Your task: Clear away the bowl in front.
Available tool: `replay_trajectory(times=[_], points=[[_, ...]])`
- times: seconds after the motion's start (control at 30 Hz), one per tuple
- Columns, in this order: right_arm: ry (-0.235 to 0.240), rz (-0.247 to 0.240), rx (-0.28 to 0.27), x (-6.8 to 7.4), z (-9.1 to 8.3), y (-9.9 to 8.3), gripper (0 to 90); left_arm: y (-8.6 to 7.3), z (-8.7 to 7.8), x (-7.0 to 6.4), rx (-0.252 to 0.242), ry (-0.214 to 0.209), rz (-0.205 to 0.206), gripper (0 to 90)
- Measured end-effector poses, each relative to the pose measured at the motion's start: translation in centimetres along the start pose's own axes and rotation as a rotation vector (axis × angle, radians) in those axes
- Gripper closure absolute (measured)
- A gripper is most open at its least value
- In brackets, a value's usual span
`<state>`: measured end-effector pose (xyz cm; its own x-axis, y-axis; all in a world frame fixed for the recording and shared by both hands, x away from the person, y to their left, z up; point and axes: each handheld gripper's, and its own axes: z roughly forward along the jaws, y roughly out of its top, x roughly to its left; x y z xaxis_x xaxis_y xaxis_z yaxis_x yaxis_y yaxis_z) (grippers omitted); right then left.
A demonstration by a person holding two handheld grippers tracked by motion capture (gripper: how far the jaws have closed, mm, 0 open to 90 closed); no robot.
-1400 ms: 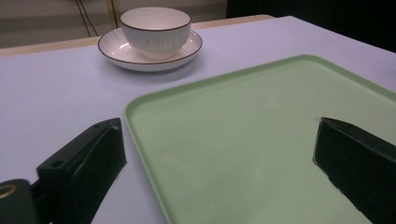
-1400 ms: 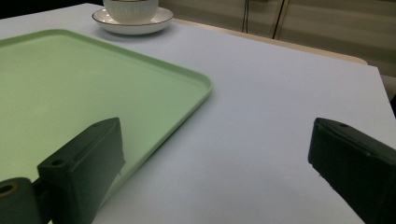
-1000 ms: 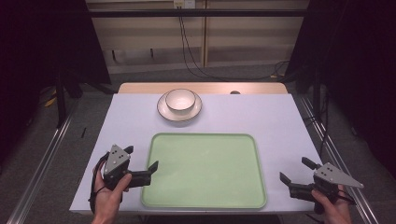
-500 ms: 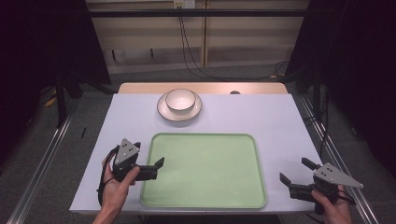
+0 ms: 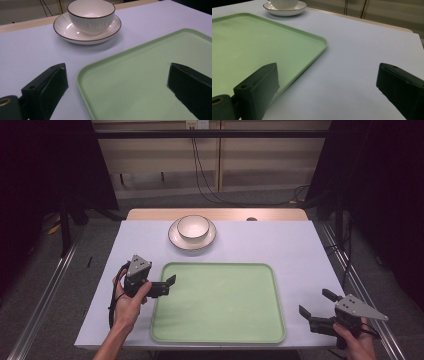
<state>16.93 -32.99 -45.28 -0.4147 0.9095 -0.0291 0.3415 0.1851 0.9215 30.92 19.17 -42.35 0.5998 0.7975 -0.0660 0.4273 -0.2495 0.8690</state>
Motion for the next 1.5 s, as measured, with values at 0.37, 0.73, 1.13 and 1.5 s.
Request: replay_trajectory(times=[0.37,0.73,1.13,1.5], points=[[-0.002,0.005,0.008,-0.1,0.1,0.0,3.9,2.1,1.9,0.6,-0.014,0.0,0.024,3.6],[0.002,-0.005,0.012,-0.1,0.0,0.0,3.9,4.2,3.6,1.5,-0.011,0.014,0.002,3.7],[-0.001,-0.003,0.007,-0.1,-0.2,-0.1,3.9,5.7,5.3,2.6,0.024,0.042,0.016,4.4],[0.012,0.004,0.013,-0.1,-0.2,-0.1,3.9,7.3,6.7,3.6,0.029,0.052,0.008,4.2]])
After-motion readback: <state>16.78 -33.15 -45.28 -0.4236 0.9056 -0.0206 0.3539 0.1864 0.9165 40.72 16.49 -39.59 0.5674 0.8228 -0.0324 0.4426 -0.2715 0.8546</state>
